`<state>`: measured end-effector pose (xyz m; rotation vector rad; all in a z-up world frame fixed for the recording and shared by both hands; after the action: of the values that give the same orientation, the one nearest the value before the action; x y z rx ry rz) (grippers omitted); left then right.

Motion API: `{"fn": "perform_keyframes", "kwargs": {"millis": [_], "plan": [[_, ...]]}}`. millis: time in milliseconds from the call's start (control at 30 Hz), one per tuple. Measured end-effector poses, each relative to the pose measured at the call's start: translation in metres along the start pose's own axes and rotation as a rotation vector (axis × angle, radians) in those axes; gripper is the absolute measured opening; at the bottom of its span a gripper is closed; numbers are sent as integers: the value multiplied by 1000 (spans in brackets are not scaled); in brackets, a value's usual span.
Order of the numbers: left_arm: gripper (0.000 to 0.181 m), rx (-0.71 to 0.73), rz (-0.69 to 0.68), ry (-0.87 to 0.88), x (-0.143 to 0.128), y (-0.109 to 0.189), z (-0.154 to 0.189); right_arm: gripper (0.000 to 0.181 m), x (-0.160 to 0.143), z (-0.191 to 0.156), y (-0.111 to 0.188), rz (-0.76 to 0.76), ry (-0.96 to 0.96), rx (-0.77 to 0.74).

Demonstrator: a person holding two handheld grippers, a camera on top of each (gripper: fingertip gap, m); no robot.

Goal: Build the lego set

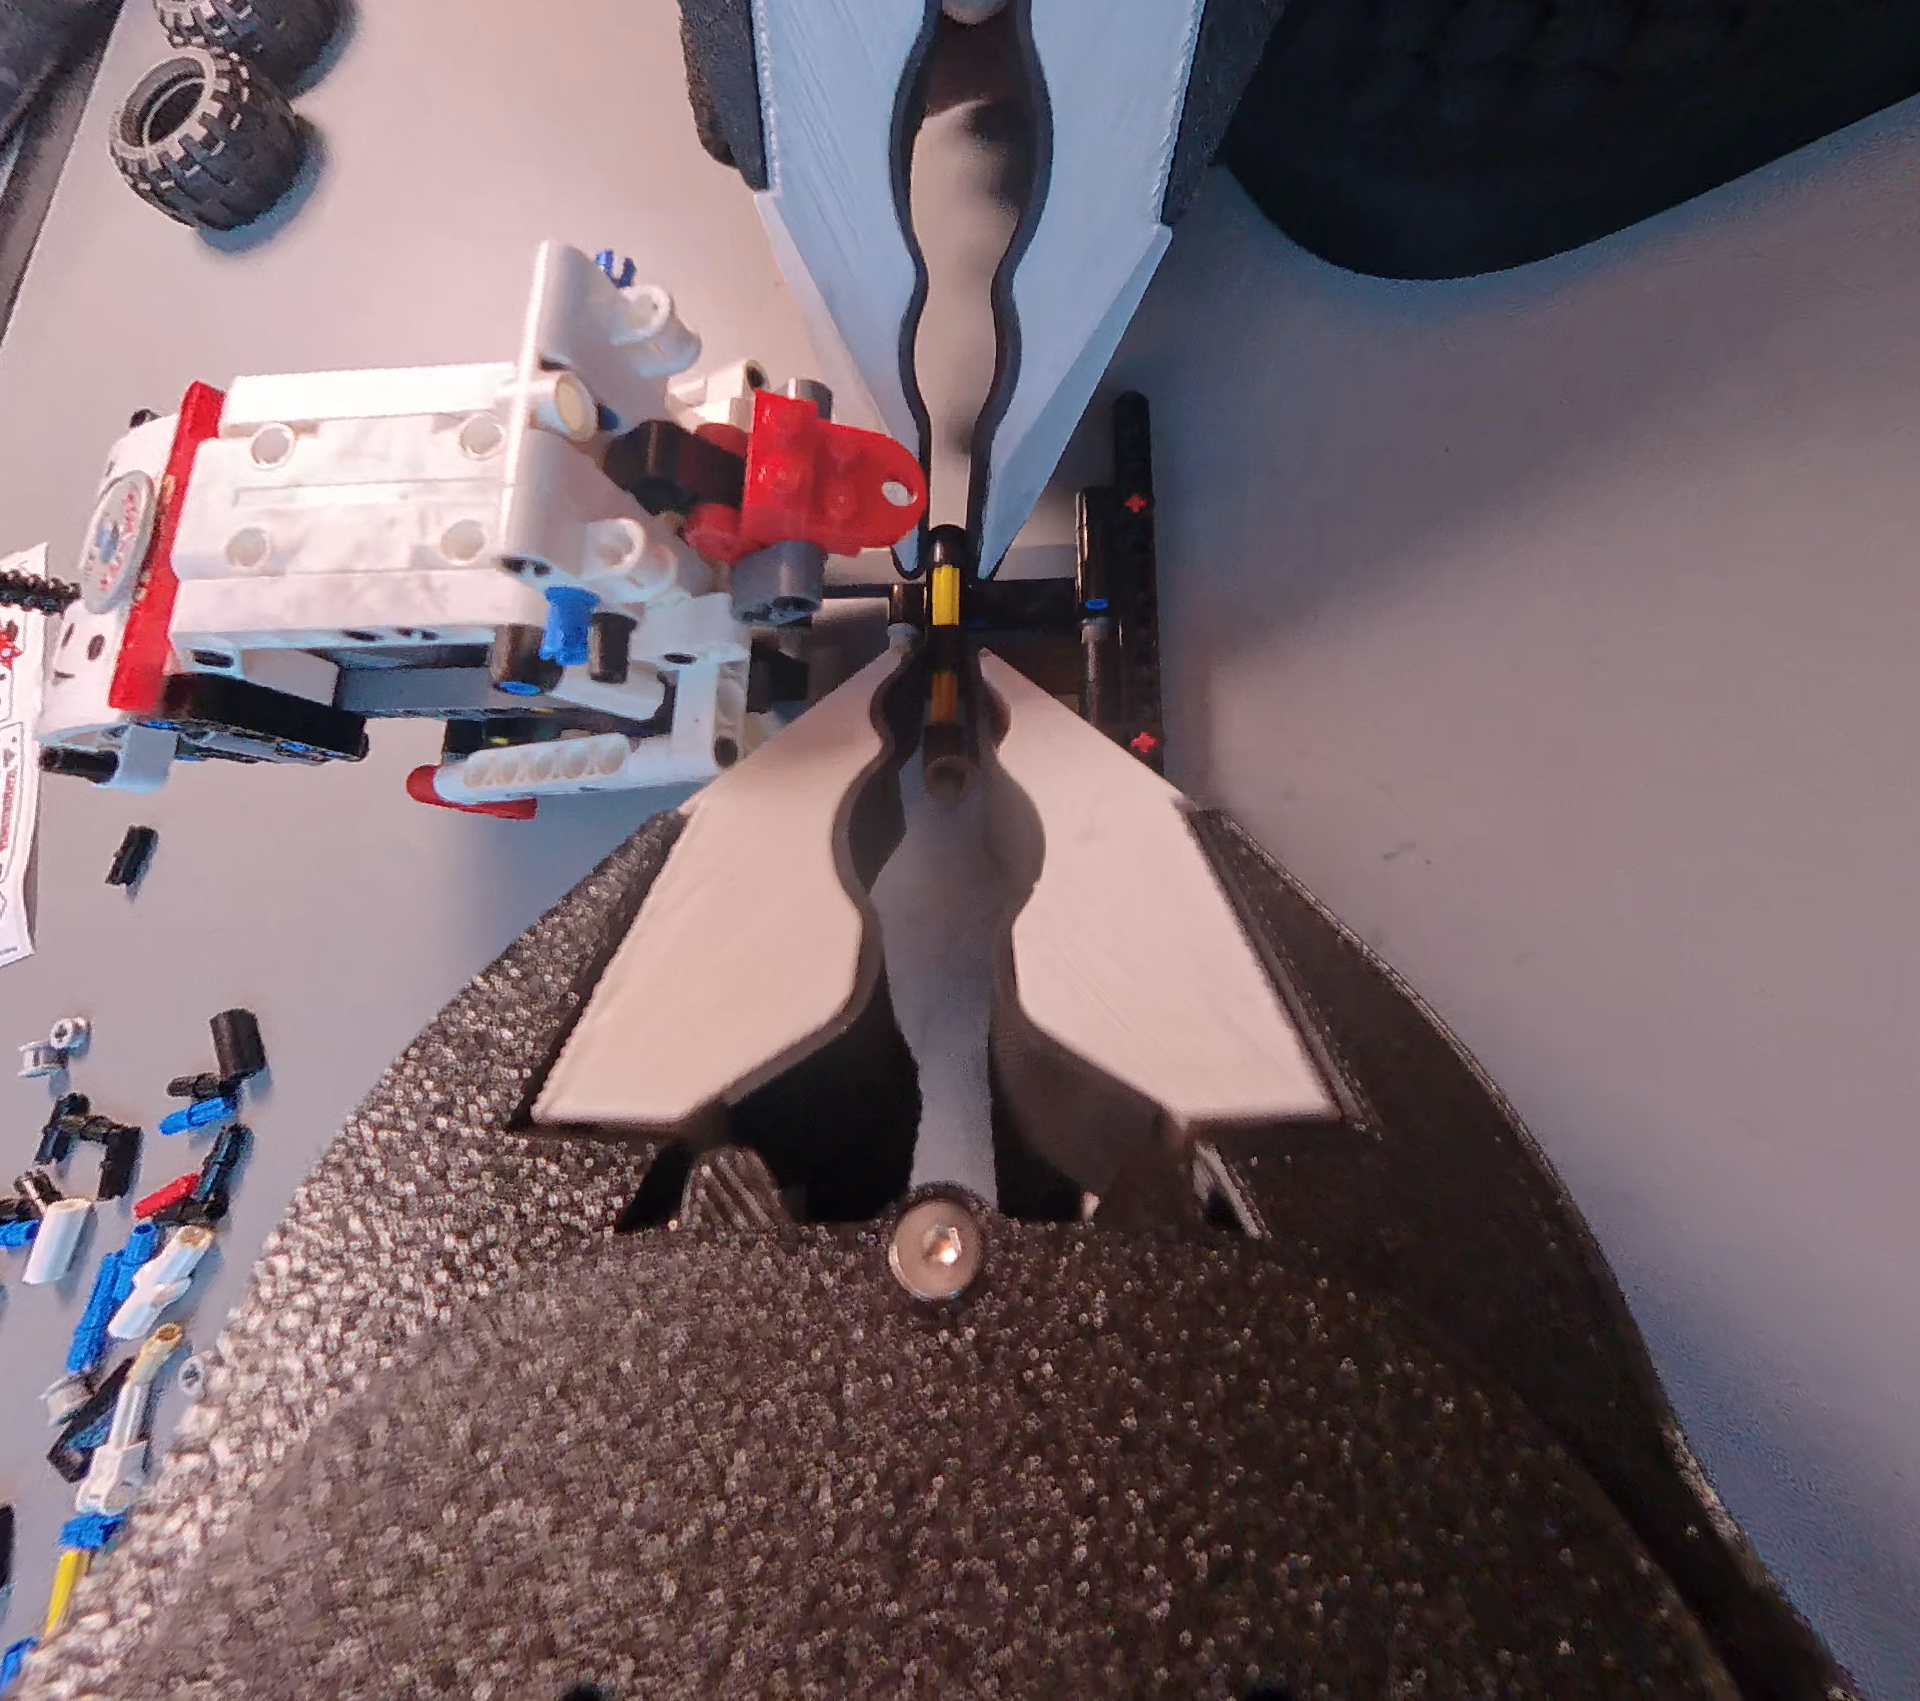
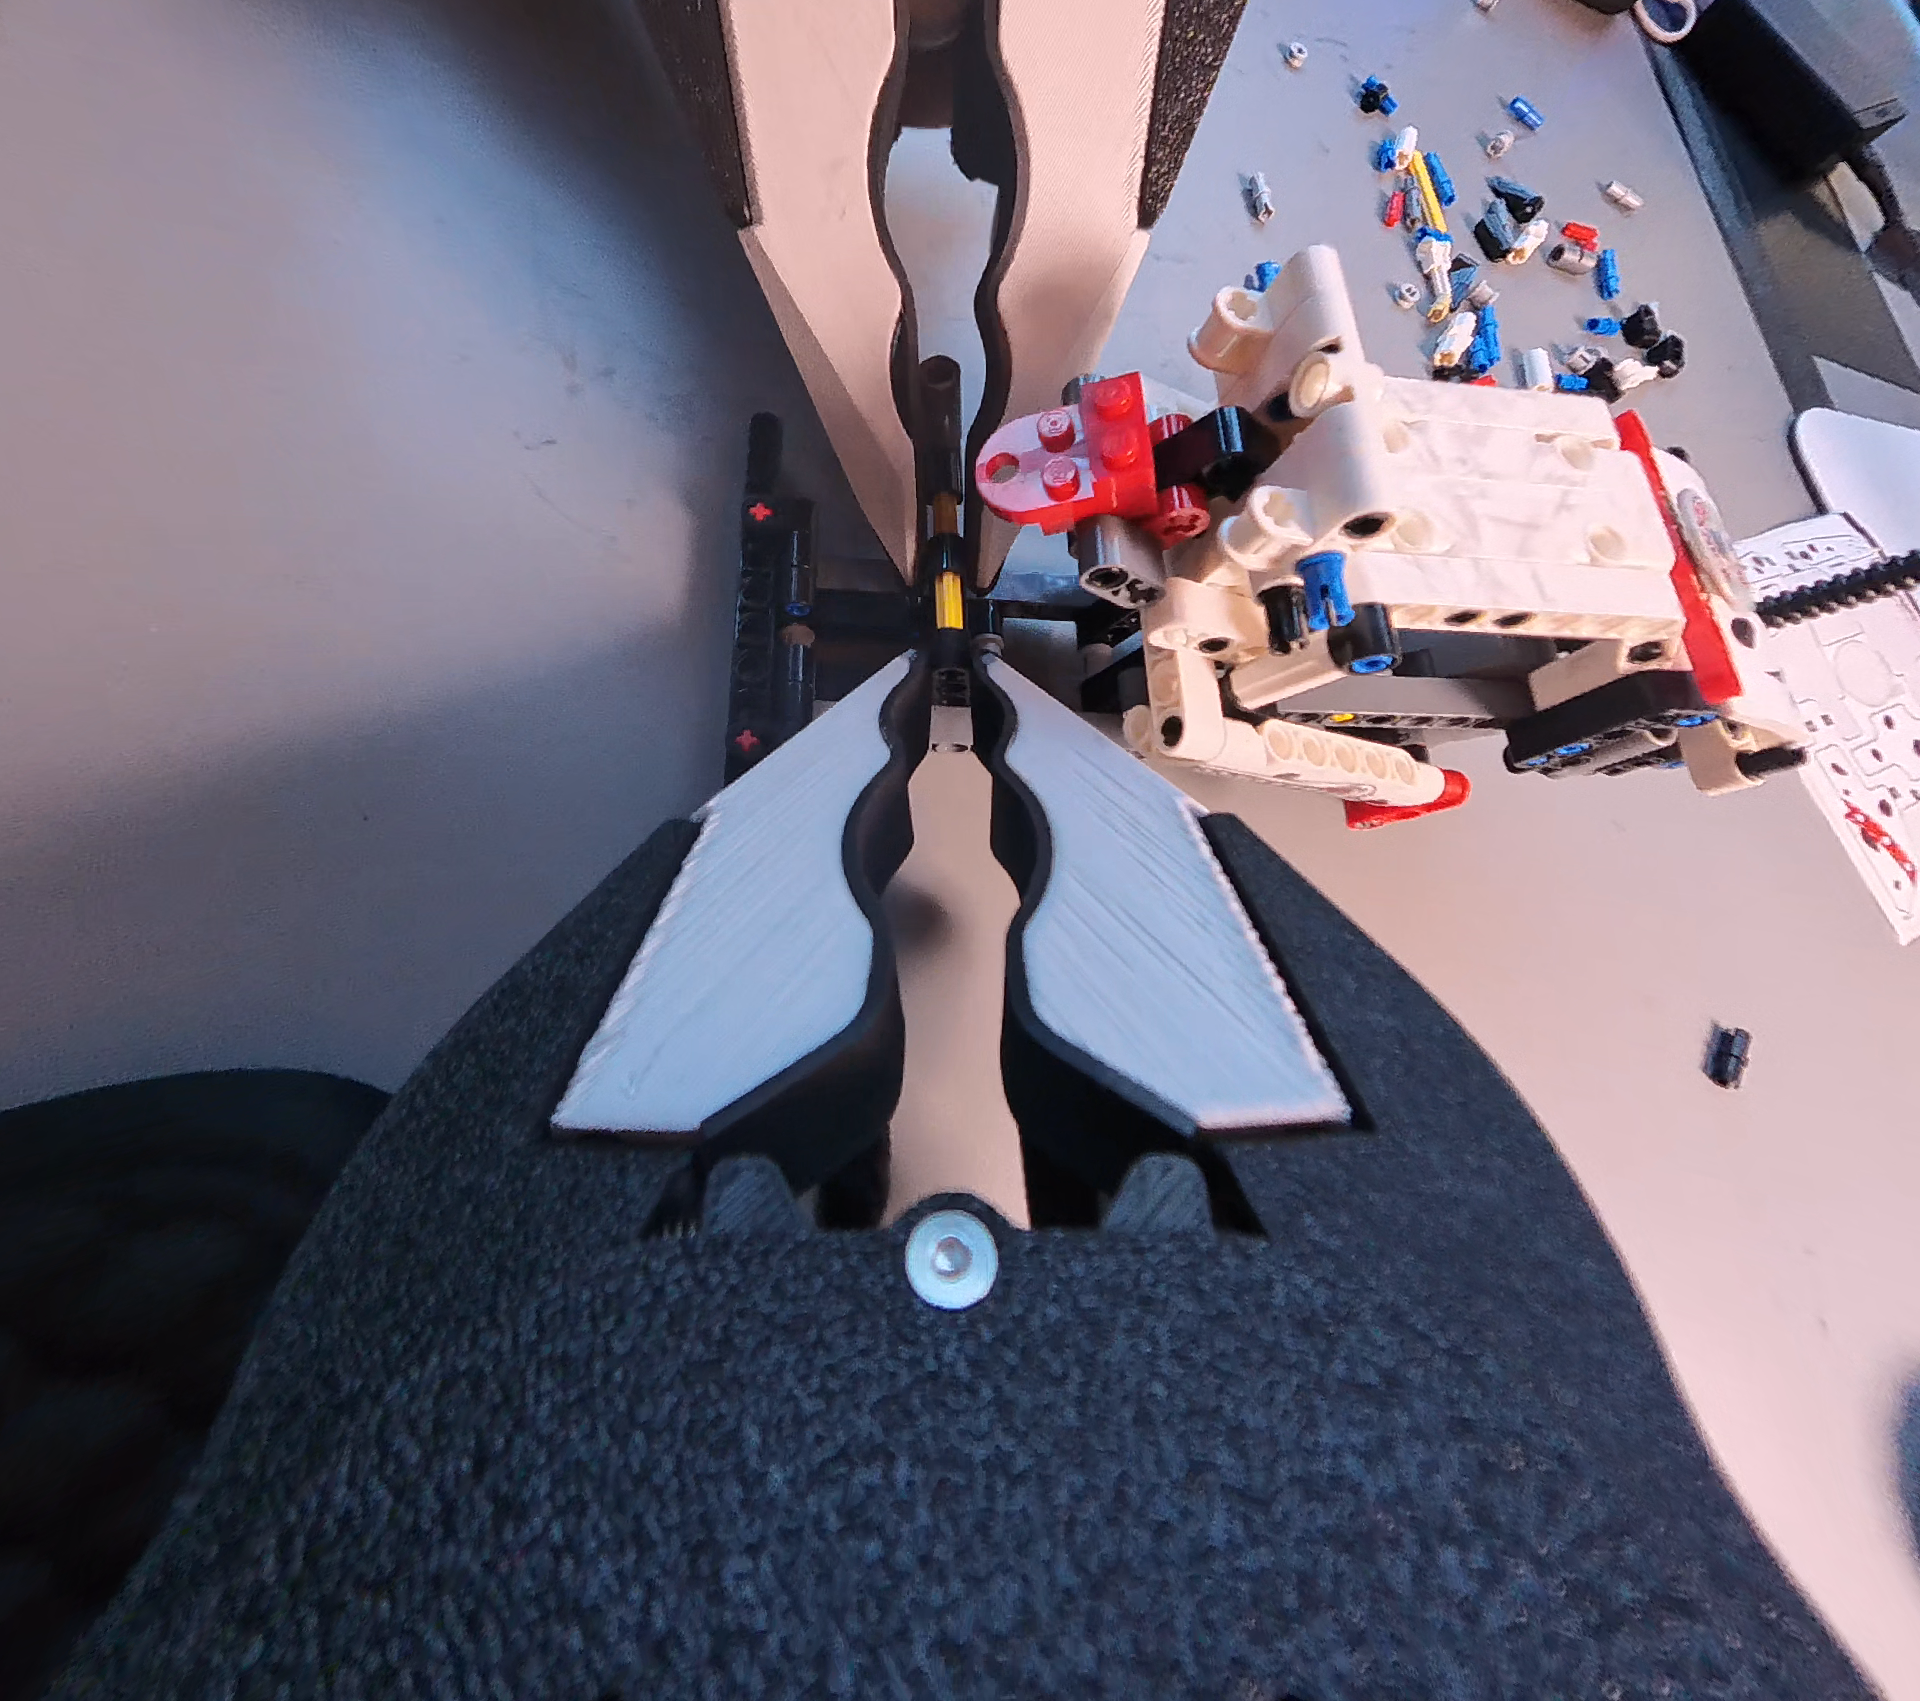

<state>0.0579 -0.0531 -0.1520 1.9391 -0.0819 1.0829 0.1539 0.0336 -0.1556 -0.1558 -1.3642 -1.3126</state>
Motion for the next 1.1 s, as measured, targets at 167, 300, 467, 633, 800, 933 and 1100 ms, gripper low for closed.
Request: {"fn": "perform_keyframes", "kwargs": {"millis": [167,300,467,633,800,933,1100], "plan": [[4,-8,-17,22,3,-2,0,6,1,-1,-2,-10,4,-3],[4,-12,0,23,2,-3,-1,6,0,0,-2,4,-7,-1],[6,-27,35,42,-1,-2,-3,7,-1,0,-2,15,-25,0],[25,-8,48,41,-15,15,-3,12,-1,0,-1,11,-11,-20],[20,-5,59,84,-26,22,-5,17,3,-1,-5,26,-2,-28],[10,-13,82,47,-18,15,-2,13,7,-1,-8,49,14,-45],[6,-3,68,28,-15,13,-3,7,8,-2,-9,48,22,-38]]}}
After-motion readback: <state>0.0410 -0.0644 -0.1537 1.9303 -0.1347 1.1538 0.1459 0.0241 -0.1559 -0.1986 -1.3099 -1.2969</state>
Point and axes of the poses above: each gripper's, where its closed fingertips meet, y back along the fingers, x out of its top, z = x × y across the jaws, the point moved 8 cm from there along y, back along the fingers, and after that the axes turned 1 degree about y, right-handed, at the moved point
